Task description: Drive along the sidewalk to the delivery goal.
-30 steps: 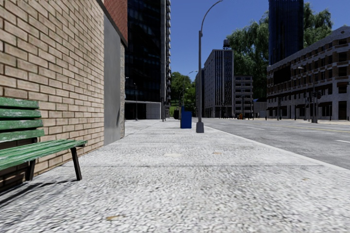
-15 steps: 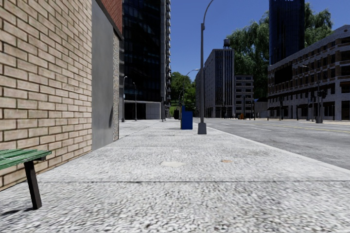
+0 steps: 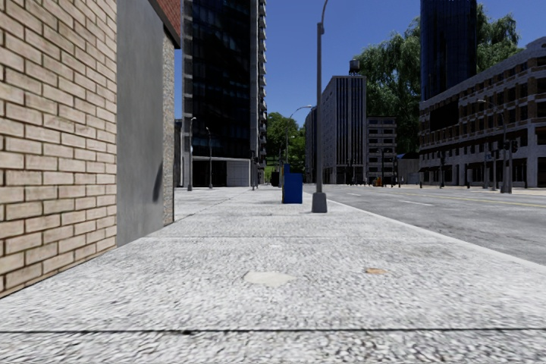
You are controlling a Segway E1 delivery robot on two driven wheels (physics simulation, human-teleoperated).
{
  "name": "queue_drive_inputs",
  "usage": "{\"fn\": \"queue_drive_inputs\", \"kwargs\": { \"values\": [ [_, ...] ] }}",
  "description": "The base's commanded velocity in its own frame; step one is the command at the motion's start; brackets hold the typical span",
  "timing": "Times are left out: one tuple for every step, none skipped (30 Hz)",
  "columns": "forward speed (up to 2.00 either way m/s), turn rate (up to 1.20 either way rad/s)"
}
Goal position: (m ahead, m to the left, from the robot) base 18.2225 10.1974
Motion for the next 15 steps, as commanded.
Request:
{"fn": "queue_drive_inputs", "kwargs": {
  "values": [
    [1.41,0.00],
    [1.41,0.00],
    [1.41,0.00],
    [1.41,0.00],
    [1.41,0.00],
    [1.41,0.00],
    [1.41,0.00],
    [1.41,0.00],
    [1.41,0.00],
    [1.41,0.00],
    [1.41,0.00],
    [1.41,0.00],
    [1.41,0.00],
    [1.41,0.00],
    [1.41,0.00]
  ]
}}
